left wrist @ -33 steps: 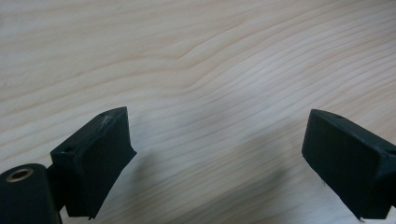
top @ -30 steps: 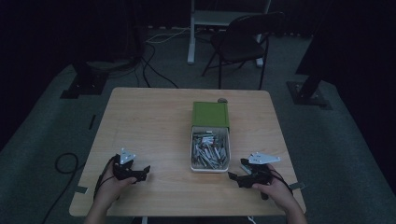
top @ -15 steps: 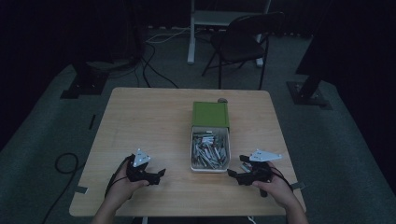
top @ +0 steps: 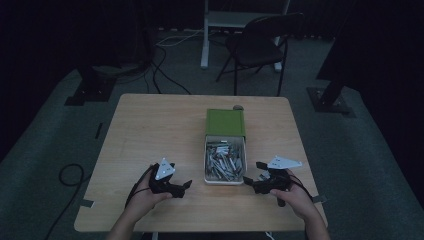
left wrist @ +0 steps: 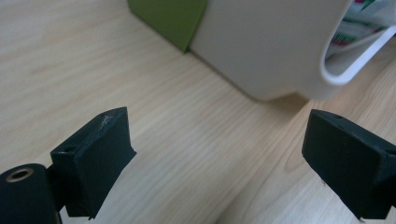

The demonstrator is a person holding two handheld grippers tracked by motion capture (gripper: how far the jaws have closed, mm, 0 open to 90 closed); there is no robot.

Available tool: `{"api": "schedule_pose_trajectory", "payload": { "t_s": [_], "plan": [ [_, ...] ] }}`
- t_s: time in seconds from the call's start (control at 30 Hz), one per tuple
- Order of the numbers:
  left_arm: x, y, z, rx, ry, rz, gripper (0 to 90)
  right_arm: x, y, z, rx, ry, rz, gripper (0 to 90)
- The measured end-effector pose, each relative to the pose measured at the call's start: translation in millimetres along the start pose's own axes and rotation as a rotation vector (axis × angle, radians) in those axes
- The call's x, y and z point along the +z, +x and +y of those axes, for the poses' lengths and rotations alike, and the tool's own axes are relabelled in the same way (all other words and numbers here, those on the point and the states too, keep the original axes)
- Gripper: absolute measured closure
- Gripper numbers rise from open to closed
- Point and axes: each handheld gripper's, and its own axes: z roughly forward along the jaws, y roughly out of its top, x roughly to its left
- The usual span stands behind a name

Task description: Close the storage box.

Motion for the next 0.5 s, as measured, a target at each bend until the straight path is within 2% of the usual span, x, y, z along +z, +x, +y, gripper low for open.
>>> {"api": "schedule_pose_trajectory", "payload": {
  "t_s": [0.1,0.3,0.5],
  "plan": [
    [3.7,-4.7,5.4,0.008,-0.021,-0.008,9.0,1.7,-1.7,0.0,0.013,-0.004,0.003,13.6],
    [13.1,-8.1,13.6,-0.003,-0.055,-0.010,9.0,4.5,-2.9,-0.3,0.004,-0.009,0.009,13.7],
    [20.3,-14.6,19.6,0.009,-0.083,-0.023,9.0,5.6,-7.1,0.2,0.001,-0.018,-0.001,13.7]
  ]
}}
